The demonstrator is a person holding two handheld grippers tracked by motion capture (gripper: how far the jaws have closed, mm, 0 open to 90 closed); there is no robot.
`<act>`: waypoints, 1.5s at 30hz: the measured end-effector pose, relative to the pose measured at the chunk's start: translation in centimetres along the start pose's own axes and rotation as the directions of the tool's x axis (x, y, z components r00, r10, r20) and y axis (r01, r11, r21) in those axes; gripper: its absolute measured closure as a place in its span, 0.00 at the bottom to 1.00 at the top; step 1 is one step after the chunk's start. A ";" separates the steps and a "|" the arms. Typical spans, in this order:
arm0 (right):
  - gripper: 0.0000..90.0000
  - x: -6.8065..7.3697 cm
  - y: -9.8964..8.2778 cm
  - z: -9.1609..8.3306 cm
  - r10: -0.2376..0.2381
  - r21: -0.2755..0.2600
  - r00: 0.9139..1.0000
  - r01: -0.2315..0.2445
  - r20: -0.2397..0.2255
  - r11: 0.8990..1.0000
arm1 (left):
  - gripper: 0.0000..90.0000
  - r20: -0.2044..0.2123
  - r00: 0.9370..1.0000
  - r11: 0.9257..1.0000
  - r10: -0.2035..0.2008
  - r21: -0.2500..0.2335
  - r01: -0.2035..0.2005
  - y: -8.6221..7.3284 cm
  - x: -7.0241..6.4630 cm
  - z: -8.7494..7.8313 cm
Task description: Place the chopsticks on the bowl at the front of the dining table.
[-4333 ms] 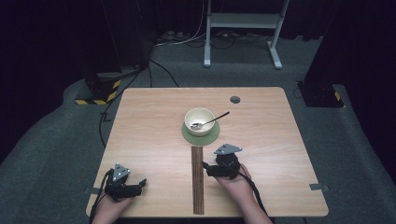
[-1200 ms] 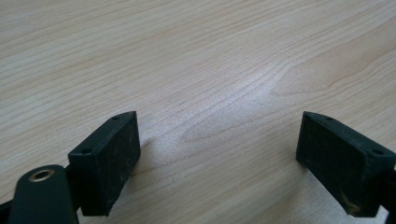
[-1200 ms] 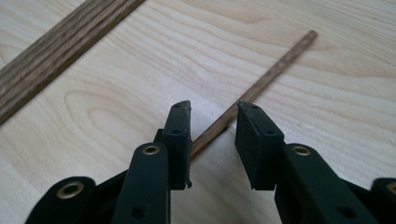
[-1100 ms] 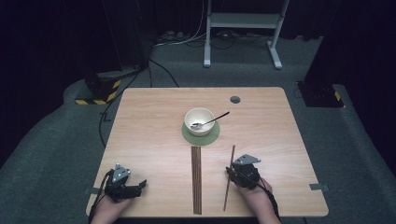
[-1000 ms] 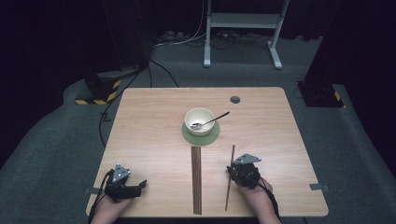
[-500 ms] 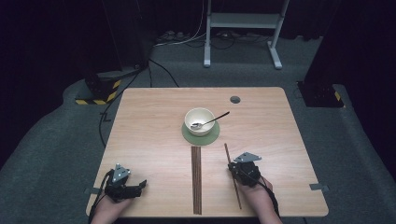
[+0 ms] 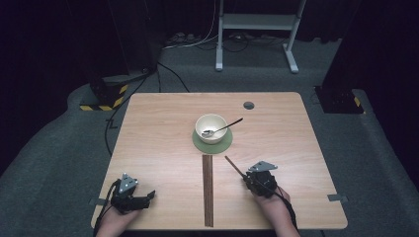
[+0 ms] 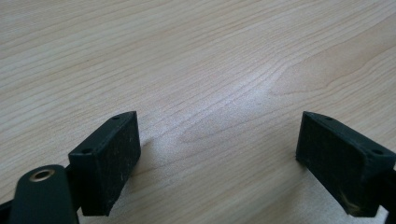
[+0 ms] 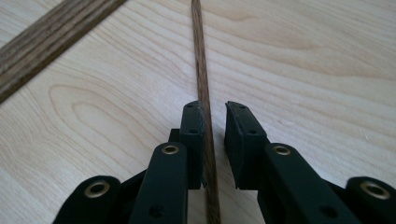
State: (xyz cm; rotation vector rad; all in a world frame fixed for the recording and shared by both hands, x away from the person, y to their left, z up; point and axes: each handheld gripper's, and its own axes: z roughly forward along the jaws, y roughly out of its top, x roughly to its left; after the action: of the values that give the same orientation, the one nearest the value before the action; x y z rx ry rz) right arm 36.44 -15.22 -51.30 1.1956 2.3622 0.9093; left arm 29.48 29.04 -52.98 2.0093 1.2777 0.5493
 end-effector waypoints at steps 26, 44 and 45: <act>0.94 0.2 0.2 -1.3 -0.009 -0.080 1.000 0.009 -0.006 0.997 | 0.16 0.001 1.000 1.000 0.007 0.004 -0.008 0.0 0.0 0.0; 0.94 1.4 4.2 -2.4 -0.008 -0.183 1.000 0.008 0.002 0.983 | 0.15 0.005 1.000 1.000 0.002 0.002 -0.002 0.0 0.0 0.0; 0.94 1.4 4.5 -2.3 -0.013 -0.181 1.000 0.012 -0.004 0.983 | 0.15 0.005 1.000 1.000 0.002 0.002 -0.002 0.0 0.0 0.0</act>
State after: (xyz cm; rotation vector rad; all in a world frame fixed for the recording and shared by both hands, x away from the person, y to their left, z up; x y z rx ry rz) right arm 36.97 -13.01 -46.59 1.1067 2.2323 1.0978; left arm 29.51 29.01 -52.99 2.0131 1.2734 0.5433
